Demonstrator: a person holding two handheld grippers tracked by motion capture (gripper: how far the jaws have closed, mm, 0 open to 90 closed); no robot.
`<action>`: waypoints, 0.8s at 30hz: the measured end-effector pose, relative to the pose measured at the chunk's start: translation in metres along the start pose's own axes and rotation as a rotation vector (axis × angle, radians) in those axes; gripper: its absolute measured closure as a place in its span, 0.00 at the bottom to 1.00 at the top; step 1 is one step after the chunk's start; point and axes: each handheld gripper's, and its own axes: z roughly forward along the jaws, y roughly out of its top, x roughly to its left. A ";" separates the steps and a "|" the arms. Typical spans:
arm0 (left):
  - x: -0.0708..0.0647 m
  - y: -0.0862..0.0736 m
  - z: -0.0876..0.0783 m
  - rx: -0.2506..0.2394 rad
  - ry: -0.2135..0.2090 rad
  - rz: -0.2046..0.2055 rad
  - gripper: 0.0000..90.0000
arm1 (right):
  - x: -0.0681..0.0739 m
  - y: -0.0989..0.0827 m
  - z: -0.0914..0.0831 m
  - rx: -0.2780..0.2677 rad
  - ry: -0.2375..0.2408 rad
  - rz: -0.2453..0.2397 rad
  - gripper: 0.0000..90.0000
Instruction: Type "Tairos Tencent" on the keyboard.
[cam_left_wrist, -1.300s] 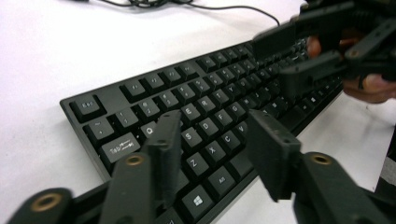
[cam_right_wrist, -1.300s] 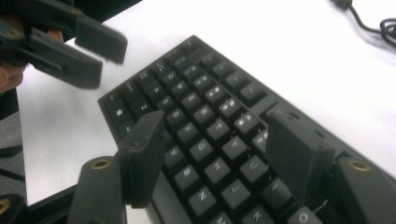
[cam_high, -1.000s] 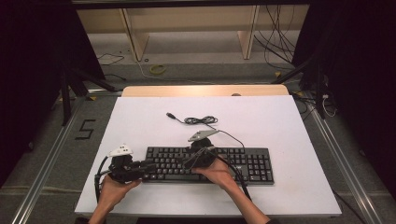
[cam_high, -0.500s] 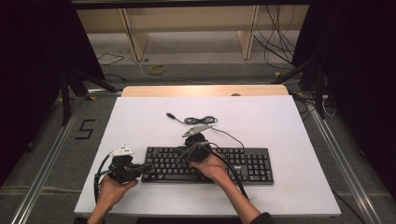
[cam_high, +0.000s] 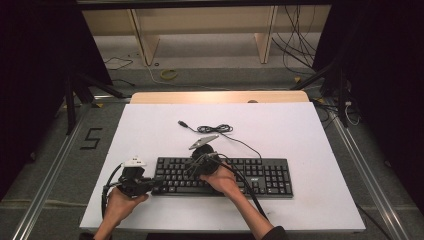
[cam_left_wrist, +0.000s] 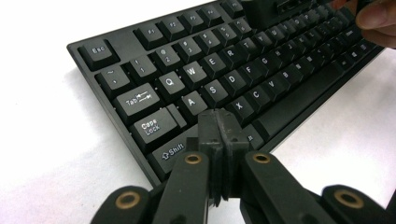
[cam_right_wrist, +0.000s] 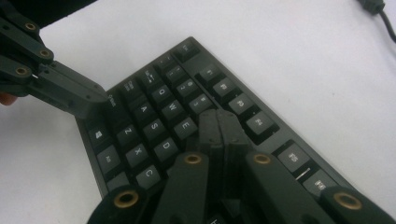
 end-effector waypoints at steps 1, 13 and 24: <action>0.000 0.000 0.000 0.006 0.002 0.001 0.99 | 0.000 0.000 0.001 0.005 0.005 0.004 1.00; 0.004 -0.001 0.003 0.024 0.021 -0.011 0.99 | 0.001 -0.005 0.007 0.038 -0.006 -0.007 1.00; 0.006 -0.002 0.006 0.037 0.027 -0.013 0.99 | 0.000 -0.009 0.009 0.048 -0.012 -0.003 1.00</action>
